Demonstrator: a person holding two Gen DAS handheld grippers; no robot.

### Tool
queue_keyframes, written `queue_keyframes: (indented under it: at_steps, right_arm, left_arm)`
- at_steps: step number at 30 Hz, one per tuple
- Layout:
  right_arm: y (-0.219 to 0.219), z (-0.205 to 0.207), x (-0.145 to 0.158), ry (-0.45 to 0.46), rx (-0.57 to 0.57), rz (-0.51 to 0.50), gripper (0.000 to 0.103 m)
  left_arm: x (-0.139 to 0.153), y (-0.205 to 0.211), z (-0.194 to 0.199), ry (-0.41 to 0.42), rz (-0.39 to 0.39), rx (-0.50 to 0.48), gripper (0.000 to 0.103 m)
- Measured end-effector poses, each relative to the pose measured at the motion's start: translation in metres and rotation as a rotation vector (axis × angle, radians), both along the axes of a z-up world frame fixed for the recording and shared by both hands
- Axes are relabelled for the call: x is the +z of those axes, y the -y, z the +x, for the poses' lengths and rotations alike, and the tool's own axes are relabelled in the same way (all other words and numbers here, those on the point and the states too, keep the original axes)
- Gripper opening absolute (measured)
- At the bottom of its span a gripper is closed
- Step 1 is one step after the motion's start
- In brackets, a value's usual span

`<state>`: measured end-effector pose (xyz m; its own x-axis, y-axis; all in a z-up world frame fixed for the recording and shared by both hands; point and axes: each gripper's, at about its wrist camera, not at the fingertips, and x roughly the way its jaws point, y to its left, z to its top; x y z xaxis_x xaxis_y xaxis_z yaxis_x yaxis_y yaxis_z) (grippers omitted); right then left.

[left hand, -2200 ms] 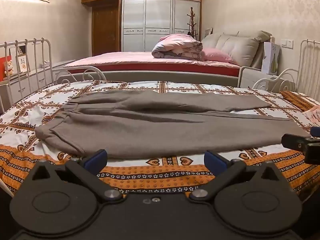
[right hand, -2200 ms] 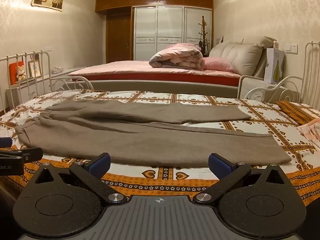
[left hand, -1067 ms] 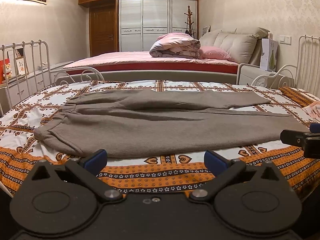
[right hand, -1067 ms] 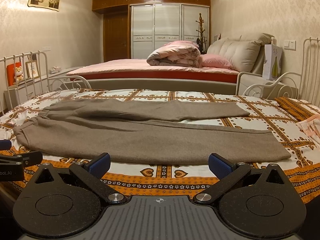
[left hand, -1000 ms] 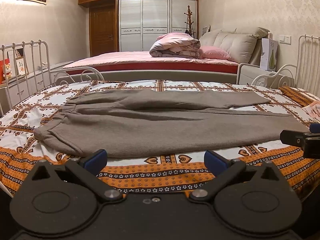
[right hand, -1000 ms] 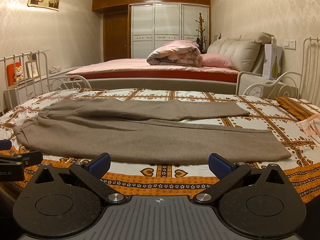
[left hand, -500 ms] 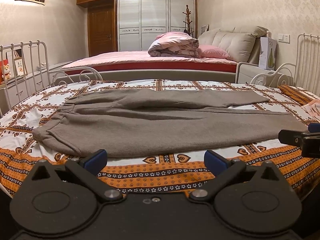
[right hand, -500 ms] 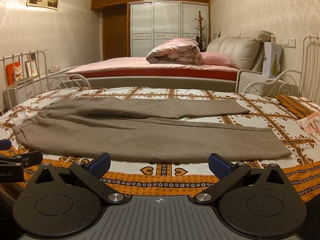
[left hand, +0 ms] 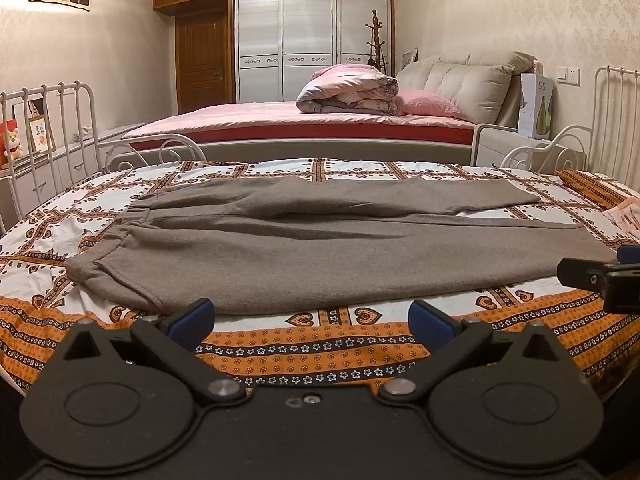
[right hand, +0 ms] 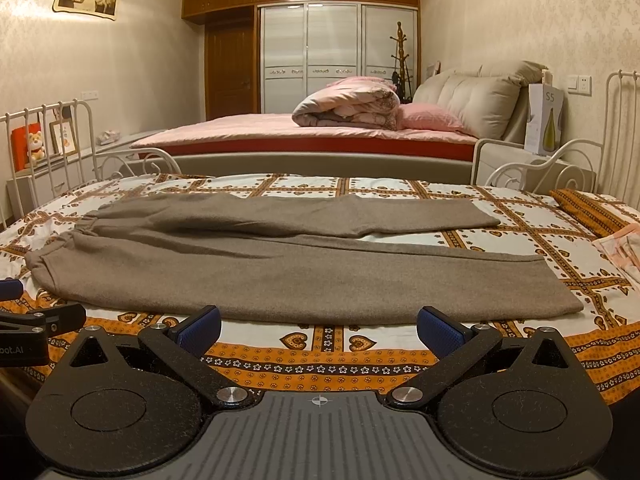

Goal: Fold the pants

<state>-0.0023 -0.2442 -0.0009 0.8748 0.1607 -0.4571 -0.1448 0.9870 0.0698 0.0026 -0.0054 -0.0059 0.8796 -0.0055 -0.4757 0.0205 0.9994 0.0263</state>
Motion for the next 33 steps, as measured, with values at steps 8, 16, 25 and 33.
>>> queue_keyframes:
  at_steps: [8, 16, 25, 33]
  right_arm:
    - [0.0, 0.0001, 0.0005, 0.0, -0.001, 0.0, 0.103]
    - [-0.0004, 0.0003, 0.0004, 0.003, 0.0, -0.001, 0.103]
    - [-0.0009, 0.0002, 0.0001, 0.005, -0.003, 0.0, 0.103]
    - [-0.0011, 0.0009, 0.0015, 0.004, 0.005, 0.003, 0.103]
  left_arm:
    - [-0.0004, 0.0001, 0.0004, -0.001, 0.002, -0.001, 0.097]
    - [-0.0009, -0.0001, 0.0005, -0.001, 0.003, -0.001, 0.097]
    - [-0.0013, 0.0002, 0.0, -0.005, 0.009, 0.006, 0.097]
    - [0.0012, -0.0043, 0.0036, -0.016, 0.008, 0.025, 0.097]
